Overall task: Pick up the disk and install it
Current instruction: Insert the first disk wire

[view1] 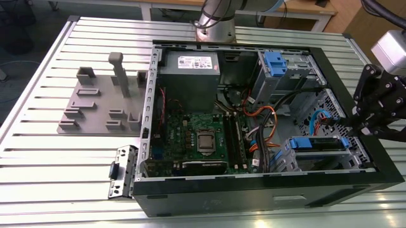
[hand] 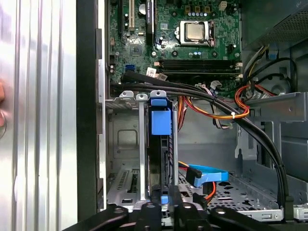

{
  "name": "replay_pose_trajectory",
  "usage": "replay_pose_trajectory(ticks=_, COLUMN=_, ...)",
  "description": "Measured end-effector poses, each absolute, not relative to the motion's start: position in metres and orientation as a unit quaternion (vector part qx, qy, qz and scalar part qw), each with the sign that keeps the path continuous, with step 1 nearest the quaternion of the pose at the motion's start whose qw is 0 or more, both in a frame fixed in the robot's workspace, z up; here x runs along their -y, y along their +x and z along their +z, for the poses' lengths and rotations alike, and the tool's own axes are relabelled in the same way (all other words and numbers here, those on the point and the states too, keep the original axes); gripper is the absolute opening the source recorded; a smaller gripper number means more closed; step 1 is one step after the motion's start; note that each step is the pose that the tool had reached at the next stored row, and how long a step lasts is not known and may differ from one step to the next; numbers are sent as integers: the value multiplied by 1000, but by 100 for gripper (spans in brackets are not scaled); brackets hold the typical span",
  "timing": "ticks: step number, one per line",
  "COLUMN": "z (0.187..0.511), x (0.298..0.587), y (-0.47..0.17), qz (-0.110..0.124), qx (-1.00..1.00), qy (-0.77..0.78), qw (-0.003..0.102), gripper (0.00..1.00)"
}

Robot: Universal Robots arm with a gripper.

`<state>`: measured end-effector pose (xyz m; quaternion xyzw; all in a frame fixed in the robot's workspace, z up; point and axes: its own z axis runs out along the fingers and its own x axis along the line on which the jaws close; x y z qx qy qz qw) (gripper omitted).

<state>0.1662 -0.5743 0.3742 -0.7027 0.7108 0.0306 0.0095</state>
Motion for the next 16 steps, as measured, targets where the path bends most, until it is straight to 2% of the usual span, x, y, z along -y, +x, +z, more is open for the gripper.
replay_pose_trajectory(ticks=1, z=374, x=574, y=166, qz=31, qx=-711, qy=-703, qw=10, gripper=29)
replay_pose_trajectory(ticks=4, z=374, x=574, y=166, qz=31, qx=-711, qy=-703, qw=10, gripper=35)
replay_pose_trajectory(ticks=5, z=374, x=574, y=166, qz=31, qx=-711, qy=-703, qw=10, gripper=41)
replay_pose_trajectory(ticks=16, z=365, x=551, y=177, qz=28, qx=-711, qy=-703, qw=7, gripper=41)
